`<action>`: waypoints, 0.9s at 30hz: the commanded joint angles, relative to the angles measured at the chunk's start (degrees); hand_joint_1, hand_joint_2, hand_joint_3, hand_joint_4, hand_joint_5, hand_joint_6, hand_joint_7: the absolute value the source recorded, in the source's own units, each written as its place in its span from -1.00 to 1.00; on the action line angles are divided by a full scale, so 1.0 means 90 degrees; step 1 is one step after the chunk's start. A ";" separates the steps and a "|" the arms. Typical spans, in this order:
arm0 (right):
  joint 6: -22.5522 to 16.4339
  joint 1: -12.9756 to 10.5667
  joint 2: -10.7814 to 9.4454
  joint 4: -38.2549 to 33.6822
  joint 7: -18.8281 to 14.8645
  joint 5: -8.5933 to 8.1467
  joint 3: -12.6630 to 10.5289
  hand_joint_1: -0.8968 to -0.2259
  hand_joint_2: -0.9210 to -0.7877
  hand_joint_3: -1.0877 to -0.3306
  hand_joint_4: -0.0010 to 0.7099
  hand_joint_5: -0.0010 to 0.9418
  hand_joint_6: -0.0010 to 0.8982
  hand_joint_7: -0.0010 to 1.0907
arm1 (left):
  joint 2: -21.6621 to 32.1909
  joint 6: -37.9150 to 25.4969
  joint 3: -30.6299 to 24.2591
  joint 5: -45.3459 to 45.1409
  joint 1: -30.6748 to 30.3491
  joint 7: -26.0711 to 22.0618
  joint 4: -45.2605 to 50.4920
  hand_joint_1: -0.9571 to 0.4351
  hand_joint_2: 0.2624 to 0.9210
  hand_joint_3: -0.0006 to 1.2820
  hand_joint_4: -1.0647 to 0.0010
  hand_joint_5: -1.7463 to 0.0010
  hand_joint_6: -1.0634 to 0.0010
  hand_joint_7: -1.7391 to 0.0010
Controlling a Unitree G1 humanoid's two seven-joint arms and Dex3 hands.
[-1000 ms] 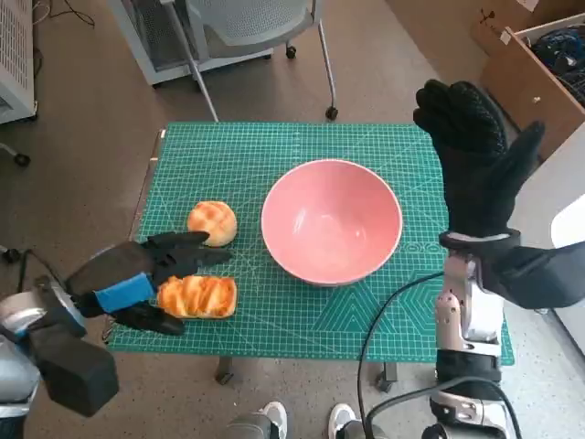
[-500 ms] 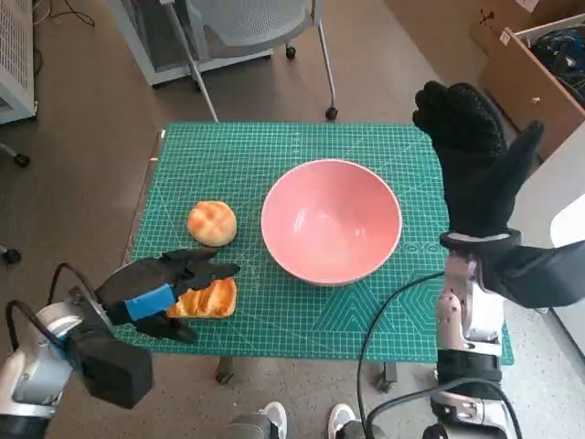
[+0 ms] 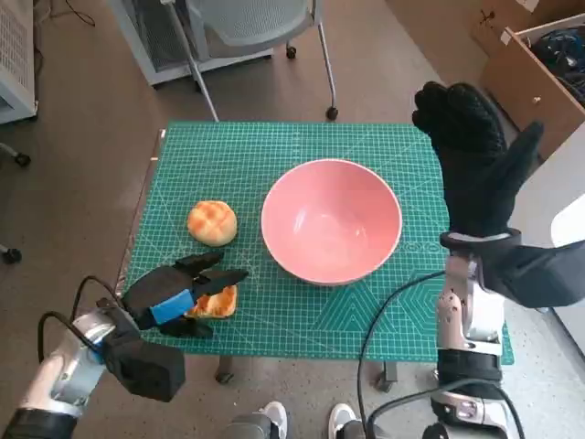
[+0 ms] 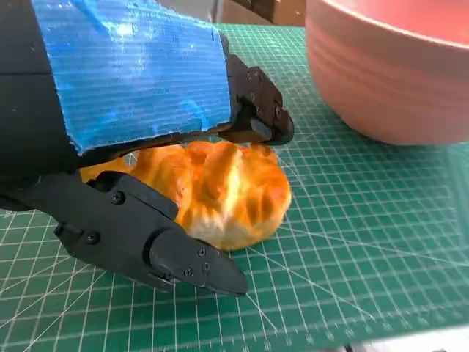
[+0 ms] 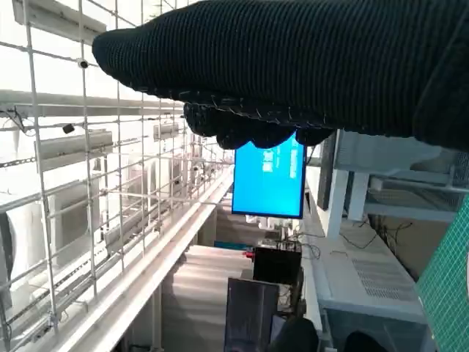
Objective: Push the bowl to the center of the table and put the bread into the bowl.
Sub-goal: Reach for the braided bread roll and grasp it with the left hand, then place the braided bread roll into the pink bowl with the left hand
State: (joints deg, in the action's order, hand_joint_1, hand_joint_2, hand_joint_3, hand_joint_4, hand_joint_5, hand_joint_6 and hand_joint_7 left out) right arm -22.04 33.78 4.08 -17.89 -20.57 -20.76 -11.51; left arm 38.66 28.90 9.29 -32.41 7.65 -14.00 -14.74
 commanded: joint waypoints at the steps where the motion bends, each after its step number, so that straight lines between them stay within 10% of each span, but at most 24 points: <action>1: 0.0035 -0.0138 -0.0013 -0.0029 -0.0047 -0.0076 -0.0019 -0.17 -1.00 0.01 -0.30 -1.00 -0.83 -0.10 | 0.0117 -0.0112 0.0154 -0.0178 -0.0051 -0.0087 0.0067 0.37 0.95 -0.85 -0.18 0.15 -0.07 0.04; 8: 0.0000 -0.0139 -0.0004 -0.0095 -0.0091 -0.0104 -0.0052 -0.17 -1.00 0.01 -0.30 -1.00 -0.84 -0.09 | 0.0328 -0.0161 0.0017 0.0146 -0.0069 -0.0461 0.0652 0.38 1.00 -0.83 -0.16 -0.41 -0.14 -0.30; 27: -0.0050 -0.0161 0.0001 -0.0080 -0.0074 -0.0074 -0.0092 -0.21 -1.00 0.01 -0.30 -1.00 -0.85 -0.07 | 0.0293 -0.0448 -0.0918 0.1921 0.0414 -0.1107 0.2278 0.38 1.00 -0.89 -0.25 -0.36 -0.21 -0.33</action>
State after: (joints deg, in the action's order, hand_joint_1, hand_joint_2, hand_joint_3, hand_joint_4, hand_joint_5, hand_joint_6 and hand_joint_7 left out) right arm -22.49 33.66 4.08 -18.08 -21.12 -21.20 -12.19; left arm 41.60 25.28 2.27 -17.04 9.58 -23.61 3.53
